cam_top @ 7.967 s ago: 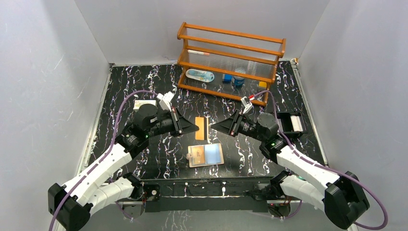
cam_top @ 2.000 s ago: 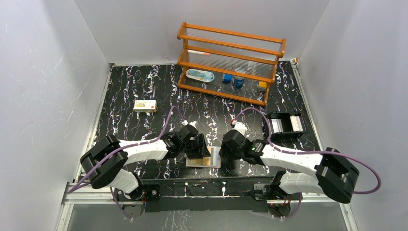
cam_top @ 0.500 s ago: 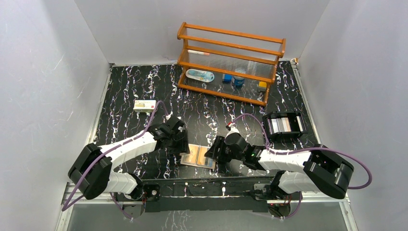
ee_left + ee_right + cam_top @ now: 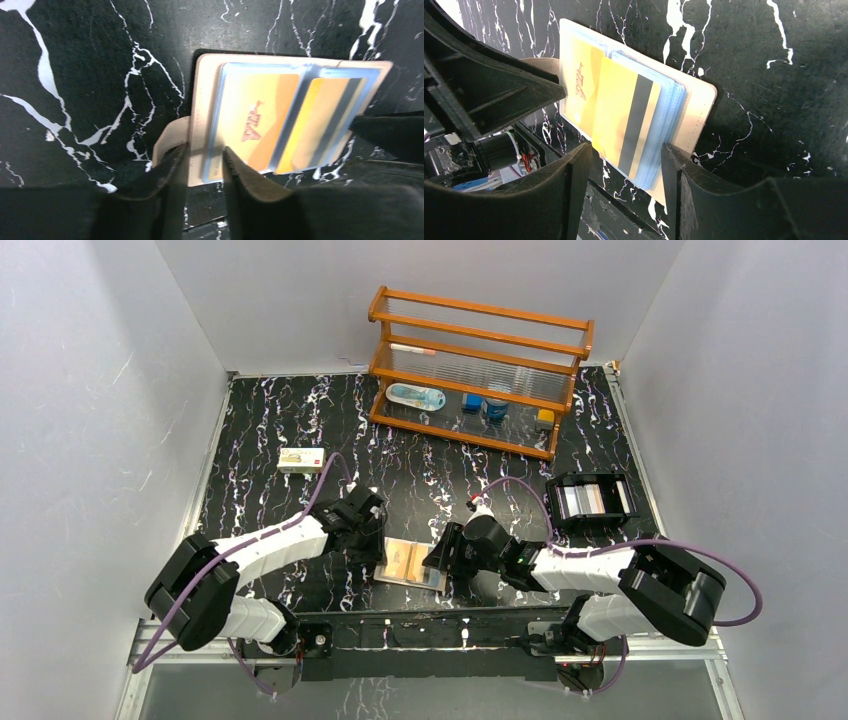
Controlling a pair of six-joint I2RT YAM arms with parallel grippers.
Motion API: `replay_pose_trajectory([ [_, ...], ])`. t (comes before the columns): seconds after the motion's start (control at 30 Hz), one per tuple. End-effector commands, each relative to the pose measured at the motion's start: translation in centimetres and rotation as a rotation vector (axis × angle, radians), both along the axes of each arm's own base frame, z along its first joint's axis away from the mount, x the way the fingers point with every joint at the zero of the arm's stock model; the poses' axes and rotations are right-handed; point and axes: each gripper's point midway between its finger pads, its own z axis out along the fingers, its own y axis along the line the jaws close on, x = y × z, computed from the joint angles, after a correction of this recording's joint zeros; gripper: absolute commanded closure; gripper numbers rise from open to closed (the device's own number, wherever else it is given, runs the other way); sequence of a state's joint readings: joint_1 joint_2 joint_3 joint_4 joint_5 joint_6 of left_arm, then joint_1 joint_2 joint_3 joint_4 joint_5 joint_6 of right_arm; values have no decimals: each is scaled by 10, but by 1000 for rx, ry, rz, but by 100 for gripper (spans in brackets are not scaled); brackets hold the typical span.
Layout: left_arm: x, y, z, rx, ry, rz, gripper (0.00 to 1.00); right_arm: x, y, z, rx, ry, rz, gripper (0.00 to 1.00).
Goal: Put the credit cards into the card holder
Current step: Turn over the card slot in the card holder.
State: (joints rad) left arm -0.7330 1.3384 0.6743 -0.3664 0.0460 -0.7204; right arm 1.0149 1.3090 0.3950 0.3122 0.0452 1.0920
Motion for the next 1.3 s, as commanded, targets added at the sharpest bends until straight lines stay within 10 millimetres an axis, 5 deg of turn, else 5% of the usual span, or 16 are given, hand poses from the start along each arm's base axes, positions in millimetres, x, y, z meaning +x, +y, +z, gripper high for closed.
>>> replay_pose_trajectory([
  [0.0,-8,-1,-4,-24,30,-21,80,8,16,25,66,-36,3,39],
  [0.1,-11,-3,-4,-41,48,-5,93,12,6,25,-5,-43,-21,39],
  [0.3,-17,-7,-4,-96,73,57,100,14,-3,33,-38,-55,-44,39],
  [0.7,-24,-7,-7,-122,96,85,100,16,-7,28,-90,-53,-52,40],
  [0.97,-24,-8,-7,-124,95,86,100,17,0,47,-11,-106,-31,39],
  [1.27,-24,-8,-7,-124,98,81,100,22,-7,28,-92,-93,-56,39],
])
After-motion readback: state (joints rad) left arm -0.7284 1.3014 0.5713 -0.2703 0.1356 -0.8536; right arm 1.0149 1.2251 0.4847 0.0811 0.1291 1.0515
